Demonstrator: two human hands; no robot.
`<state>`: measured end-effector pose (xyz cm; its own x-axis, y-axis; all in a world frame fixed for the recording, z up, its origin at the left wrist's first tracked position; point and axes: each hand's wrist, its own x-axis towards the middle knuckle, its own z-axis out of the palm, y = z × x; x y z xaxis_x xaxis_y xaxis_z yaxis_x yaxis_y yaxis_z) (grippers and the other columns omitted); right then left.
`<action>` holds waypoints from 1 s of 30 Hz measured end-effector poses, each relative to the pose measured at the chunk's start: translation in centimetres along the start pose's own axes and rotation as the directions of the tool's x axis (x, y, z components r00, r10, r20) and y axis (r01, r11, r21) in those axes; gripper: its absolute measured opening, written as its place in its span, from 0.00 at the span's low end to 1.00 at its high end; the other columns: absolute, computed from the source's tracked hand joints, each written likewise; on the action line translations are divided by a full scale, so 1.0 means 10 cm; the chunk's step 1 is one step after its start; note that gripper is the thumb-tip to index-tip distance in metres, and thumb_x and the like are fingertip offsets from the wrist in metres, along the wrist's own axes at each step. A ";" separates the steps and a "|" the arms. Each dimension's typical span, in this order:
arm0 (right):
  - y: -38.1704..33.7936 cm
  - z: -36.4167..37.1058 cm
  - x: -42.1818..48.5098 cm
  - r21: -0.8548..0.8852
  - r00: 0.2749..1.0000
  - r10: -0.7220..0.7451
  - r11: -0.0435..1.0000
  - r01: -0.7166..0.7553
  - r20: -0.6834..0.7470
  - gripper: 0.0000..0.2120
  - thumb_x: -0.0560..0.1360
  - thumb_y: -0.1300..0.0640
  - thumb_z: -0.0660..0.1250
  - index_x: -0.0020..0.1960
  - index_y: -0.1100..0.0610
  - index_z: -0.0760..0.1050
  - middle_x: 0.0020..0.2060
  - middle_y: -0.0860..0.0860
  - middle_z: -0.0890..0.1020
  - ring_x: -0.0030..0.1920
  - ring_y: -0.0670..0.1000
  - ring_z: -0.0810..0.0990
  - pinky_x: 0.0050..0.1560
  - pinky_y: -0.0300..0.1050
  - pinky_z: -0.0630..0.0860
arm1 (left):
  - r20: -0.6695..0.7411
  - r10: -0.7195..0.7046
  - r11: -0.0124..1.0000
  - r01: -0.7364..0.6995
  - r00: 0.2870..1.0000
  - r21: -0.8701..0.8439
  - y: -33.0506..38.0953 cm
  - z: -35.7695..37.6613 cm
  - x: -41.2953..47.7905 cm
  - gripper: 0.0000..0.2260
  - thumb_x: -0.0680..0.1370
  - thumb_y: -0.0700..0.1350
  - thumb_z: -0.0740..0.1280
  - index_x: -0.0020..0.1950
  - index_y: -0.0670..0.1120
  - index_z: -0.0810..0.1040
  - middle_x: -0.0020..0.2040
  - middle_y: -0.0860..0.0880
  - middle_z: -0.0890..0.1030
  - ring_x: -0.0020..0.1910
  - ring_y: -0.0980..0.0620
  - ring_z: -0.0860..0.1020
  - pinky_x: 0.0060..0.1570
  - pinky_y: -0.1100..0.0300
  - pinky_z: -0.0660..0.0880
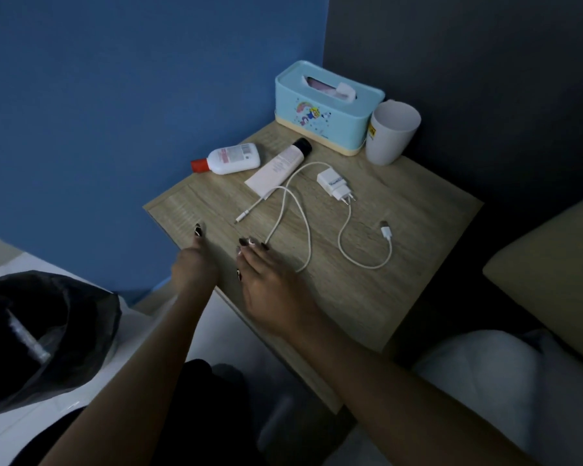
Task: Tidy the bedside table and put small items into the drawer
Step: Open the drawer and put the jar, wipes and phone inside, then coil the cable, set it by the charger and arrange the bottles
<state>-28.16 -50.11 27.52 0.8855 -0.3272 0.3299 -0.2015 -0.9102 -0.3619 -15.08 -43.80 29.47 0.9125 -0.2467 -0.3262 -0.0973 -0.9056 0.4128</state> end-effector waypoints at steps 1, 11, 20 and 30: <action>0.00 0.01 0.00 0.002 1.000 0.000 1.000 0.000 -0.004 0.19 0.79 0.60 0.56 0.66 0.67 0.72 0.65 0.61 0.76 0.71 0.58 0.68 0.70 0.55 0.66 | -0.044 0.024 0.998 -0.022 0.999 0.054 0.01 0.02 -0.04 0.16 0.82 0.40 0.50 0.70 0.40 0.63 0.53 0.34 0.78 0.52 0.37 0.78 0.50 0.47 0.77; 0.03 0.06 0.00 -0.034 0.994 -0.039 0.999 0.036 -0.101 0.17 0.77 0.62 0.60 0.63 0.67 0.74 0.61 0.60 0.79 0.68 0.59 0.73 0.67 0.54 0.69 | -0.153 -0.184 0.973 0.158 0.971 -0.168 0.13 0.09 -0.09 0.27 0.82 0.55 0.50 0.63 0.31 0.66 0.60 0.31 0.74 0.60 0.33 0.74 0.57 0.44 0.71; 0.05 0.07 0.01 -0.028 0.994 -0.032 0.999 0.030 -0.108 0.17 0.75 0.63 0.62 0.62 0.67 0.75 0.60 0.61 0.79 0.67 0.59 0.74 0.67 0.53 0.70 | -0.169 -0.167 0.959 0.121 0.971 -0.256 0.13 0.08 -0.12 0.28 0.82 0.58 0.50 0.62 0.32 0.67 0.60 0.31 0.75 0.60 0.34 0.74 0.56 0.45 0.71; 0.05 0.09 -0.05 -0.065 0.990 -0.061 0.996 0.054 -0.124 0.16 0.77 0.62 0.60 0.62 0.65 0.76 0.61 0.60 0.79 0.67 0.57 0.73 0.68 0.51 0.69 | -0.139 -0.203 0.948 0.159 0.969 -0.276 0.10 0.12 -0.14 0.28 0.82 0.58 0.49 0.62 0.33 0.67 0.59 0.32 0.76 0.57 0.34 0.76 0.54 0.45 0.73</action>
<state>-28.34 -50.19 26.36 0.8375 -0.2997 0.4569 -0.1807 -0.9410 -0.2860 -16.98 -44.81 29.34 0.9595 -0.0069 -0.2816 0.1627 -0.8024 0.5742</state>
